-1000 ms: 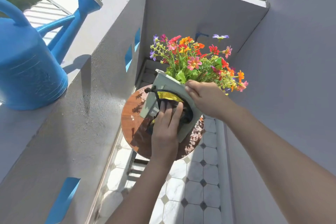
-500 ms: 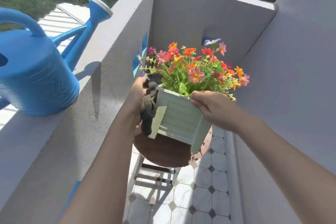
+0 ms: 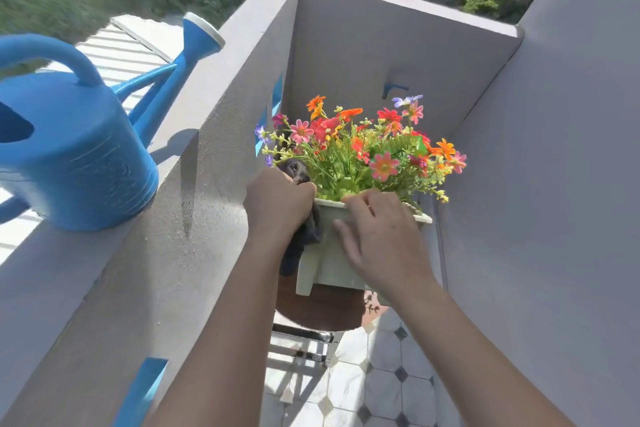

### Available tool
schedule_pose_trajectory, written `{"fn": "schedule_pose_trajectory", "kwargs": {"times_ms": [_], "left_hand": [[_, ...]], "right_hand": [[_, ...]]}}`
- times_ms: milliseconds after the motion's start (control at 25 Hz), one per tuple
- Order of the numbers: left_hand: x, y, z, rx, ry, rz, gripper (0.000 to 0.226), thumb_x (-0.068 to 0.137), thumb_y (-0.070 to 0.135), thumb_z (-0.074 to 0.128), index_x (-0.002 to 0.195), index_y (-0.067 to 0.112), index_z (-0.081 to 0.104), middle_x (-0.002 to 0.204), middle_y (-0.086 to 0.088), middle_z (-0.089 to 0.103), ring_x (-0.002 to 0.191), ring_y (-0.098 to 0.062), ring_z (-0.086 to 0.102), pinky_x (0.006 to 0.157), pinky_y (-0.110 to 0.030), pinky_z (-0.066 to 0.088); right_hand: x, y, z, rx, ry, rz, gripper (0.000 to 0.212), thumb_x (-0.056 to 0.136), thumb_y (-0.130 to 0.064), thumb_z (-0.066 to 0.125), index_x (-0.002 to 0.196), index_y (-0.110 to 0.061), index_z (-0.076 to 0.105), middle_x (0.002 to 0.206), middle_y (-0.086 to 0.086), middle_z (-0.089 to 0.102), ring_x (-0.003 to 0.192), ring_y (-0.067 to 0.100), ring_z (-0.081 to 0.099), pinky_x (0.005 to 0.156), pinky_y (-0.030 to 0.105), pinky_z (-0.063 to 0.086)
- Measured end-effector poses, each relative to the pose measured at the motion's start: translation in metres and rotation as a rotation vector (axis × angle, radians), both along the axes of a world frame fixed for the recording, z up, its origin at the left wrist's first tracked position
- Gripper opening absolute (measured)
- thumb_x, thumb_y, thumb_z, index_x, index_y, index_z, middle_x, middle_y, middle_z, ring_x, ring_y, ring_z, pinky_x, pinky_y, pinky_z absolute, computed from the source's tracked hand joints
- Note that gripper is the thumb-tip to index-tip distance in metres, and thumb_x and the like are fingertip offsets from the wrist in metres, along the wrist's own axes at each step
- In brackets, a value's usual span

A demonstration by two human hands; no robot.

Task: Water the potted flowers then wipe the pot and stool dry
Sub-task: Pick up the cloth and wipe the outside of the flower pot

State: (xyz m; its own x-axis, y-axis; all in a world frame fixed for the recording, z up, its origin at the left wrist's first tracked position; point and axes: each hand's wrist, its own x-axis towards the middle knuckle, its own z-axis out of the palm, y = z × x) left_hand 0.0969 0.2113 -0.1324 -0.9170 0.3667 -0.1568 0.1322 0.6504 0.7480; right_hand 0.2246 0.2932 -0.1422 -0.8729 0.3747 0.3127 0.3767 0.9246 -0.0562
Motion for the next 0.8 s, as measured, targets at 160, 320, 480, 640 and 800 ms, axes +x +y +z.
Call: {"fn": "schedule_pose_trajectory", "kwargs": {"times_ms": [160,320,480,640,800], "left_hand": [[0.024,-0.003,0.013,0.016,0.113,0.088,0.041,0.077,0.022,0.059,0.05,0.011,0.03,0.049,-0.004,0.033,0.06,-0.031,0.037,0.051,-0.032,0.024],[0.057,-0.008,0.002,0.343,0.158,0.018,0.02,0.09,0.034,0.053,0.08,0.02,0.063,0.068,-0.001,0.061,0.077,-0.026,0.057,0.064,-0.03,0.035],[0.105,-0.007,-0.031,0.452,0.139,-0.241,0.046,0.094,0.045,0.032,0.131,0.025,0.051,0.137,0.005,0.054,0.134,-0.014,0.04,0.108,-0.039,0.032],[0.083,0.013,-0.037,0.453,0.156,-0.074,0.046,0.095,0.044,0.034,0.12,0.016,0.059,0.116,-0.01,0.067,0.115,-0.029,0.057,0.089,-0.037,0.043],[0.023,0.038,-0.052,0.4,0.127,-0.001,0.033,0.097,0.032,0.042,0.109,0.008,0.062,0.101,-0.018,0.069,0.099,-0.038,0.06,0.076,-0.034,0.035]], "right_hand": [[-0.006,0.002,-0.006,-0.031,0.08,0.024,0.033,0.086,-0.037,0.037,0.081,-0.012,0.059,0.072,0.004,0.065,0.068,0.024,0.056,0.067,0.033,0.042],[0.015,0.019,-0.014,-0.386,0.184,-0.018,0.027,0.093,-0.028,0.034,0.072,-0.014,0.044,0.06,-0.013,0.038,0.06,0.011,0.029,0.056,0.029,0.02],[0.034,0.032,-0.026,-0.505,0.293,0.001,0.038,0.095,-0.047,0.021,0.07,-0.022,0.032,0.061,-0.011,0.034,0.062,0.001,0.038,0.055,0.015,0.028],[0.047,0.039,-0.037,-0.525,0.287,0.085,0.049,0.093,-0.055,0.017,0.072,-0.018,0.04,0.065,-0.016,0.036,0.068,-0.007,0.039,0.061,0.007,0.03],[0.055,0.04,-0.047,-0.548,0.303,0.096,0.041,0.093,-0.055,0.021,0.071,-0.024,0.037,0.066,-0.018,0.034,0.066,-0.007,0.037,0.06,0.009,0.029]]}}
